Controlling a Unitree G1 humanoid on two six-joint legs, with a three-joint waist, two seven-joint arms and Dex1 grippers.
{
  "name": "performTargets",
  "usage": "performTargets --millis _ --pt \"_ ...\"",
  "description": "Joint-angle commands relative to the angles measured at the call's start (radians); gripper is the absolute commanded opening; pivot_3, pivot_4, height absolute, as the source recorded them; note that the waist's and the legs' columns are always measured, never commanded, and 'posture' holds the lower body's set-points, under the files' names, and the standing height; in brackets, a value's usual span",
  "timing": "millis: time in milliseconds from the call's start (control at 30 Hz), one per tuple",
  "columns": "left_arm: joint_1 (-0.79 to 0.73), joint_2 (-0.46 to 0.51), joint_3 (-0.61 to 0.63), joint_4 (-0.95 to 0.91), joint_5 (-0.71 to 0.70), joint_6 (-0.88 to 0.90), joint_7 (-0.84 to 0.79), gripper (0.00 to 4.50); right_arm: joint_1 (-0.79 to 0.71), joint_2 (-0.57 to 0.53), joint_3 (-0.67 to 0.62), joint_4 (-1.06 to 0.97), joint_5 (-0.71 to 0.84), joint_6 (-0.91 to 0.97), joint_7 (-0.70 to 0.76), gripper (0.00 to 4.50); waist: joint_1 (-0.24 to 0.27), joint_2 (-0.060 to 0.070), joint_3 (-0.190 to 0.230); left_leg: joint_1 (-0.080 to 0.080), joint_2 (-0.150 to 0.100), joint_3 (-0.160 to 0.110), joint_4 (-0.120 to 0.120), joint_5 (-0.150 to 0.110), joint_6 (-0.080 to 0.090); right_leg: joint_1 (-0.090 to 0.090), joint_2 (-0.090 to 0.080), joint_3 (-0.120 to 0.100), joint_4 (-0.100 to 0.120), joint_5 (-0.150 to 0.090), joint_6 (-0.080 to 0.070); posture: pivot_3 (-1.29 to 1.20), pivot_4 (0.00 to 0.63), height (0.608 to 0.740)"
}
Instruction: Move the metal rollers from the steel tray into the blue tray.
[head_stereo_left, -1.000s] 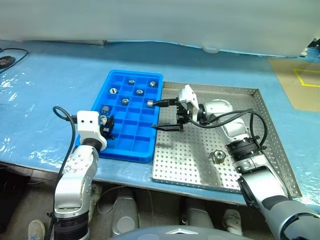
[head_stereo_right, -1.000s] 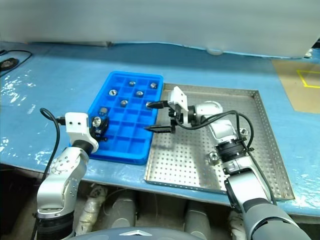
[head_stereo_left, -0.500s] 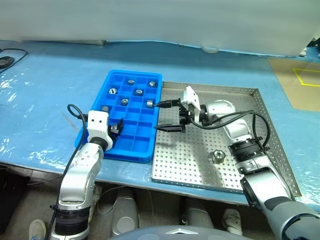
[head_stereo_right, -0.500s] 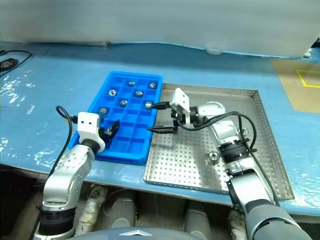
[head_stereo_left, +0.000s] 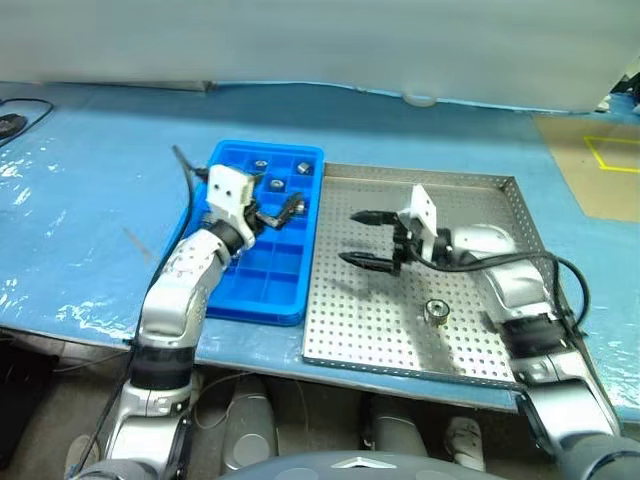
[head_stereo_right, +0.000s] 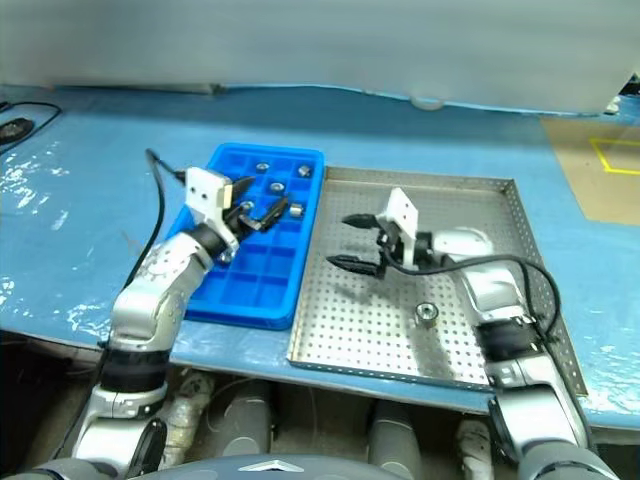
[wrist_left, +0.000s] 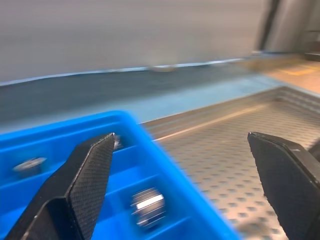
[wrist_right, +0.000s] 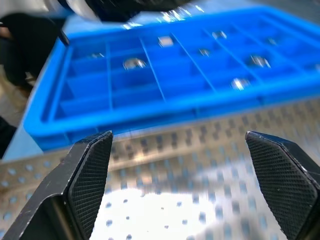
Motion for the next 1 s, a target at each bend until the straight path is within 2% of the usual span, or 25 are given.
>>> performTargets --millis 33,267,467,567,733,800,1000 --pt "-0.046 0.028 -0.06 0.042 -0.057 -0.047 -0.184 4.49 0.081 -0.039 -0.053 -0.13 0.022 0.071 -0.064 4.5 -0.013 0.0 0.0 0.0 0.0 0.0 0.0 0.0 0.0 0.0 0.0 0.0 0.0 0.0 0.0 -0.07 0.15 0.74" --pt "-0.083 0.131 -0.208 0.123 -0.051 -0.059 -0.483 4.49 0.235 -0.129 -0.071 -0.236 0.003 0.161 -0.124 4.5 -0.043 0.001 0.0 0.008 0.0 0.002 -0.001 0.0 0.0 0.003 0.0 0.003 0.001 0.0 0.0 -0.15 0.15 0.74" --pt "-0.096 0.148 -0.222 0.171 -0.02 -0.111 -0.513 4.49 0.301 -0.225 -0.003 -0.24 -0.074 0.179 -0.13 4.5 -0.052 0.001 -0.001 0.009 0.0 0.003 -0.002 0.0 0.0 0.004 0.0 0.004 0.0 0.0 0.001 -0.16 0.15 0.74" --pt "-0.089 0.147 -0.221 0.165 -0.017 -0.119 -0.505 4.5 0.315 -0.24 0.016 -0.228 -0.075 0.187 -0.119 3.92 -0.056 0.001 -0.001 0.01 0.0 0.003 -0.002 0.0 0.0 0.005 0.0 0.003 0.0 0.0 0.001 -0.15 0.15 0.74" --pt "-0.067 0.16 -0.198 0.143 -0.016 -0.115 -0.475 4.5 0.275 -0.209 -0.009 -0.245 0.001 0.211 -0.089 2.19 -0.06 0.001 -0.001 0.011 0.0 0.003 -0.002 0.0 0.0 0.006 0.0 0.003 0.0 -0.001 0.001 -0.12 0.15 0.74" --pt "-0.056 0.17 -0.186 0.133 -0.019 -0.114 -0.465 4.5 0.248 -0.185 -0.027 -0.248 0.034 0.217 -0.086 1.65 -0.065 0.001 -0.001 0.011 0.0 0.003 -0.002 0.0 0.0 0.006 0.0 0.003 0.0 -0.001 0.001 -0.11 0.15 0.74" --pt "0.014 0.226 -0.136 0.003 -0.091 -0.012 -0.457 4.5 0.052 -0.067 -0.027 -0.177 0.091 0.169 -0.072 1.67 -0.066 0.001 -0.001 0.01 0.0 0.003 -0.003 0.0 -0.001 0.003 0.0 0.003 0.002 0.0 0.0 -0.04 0.15 0.74"
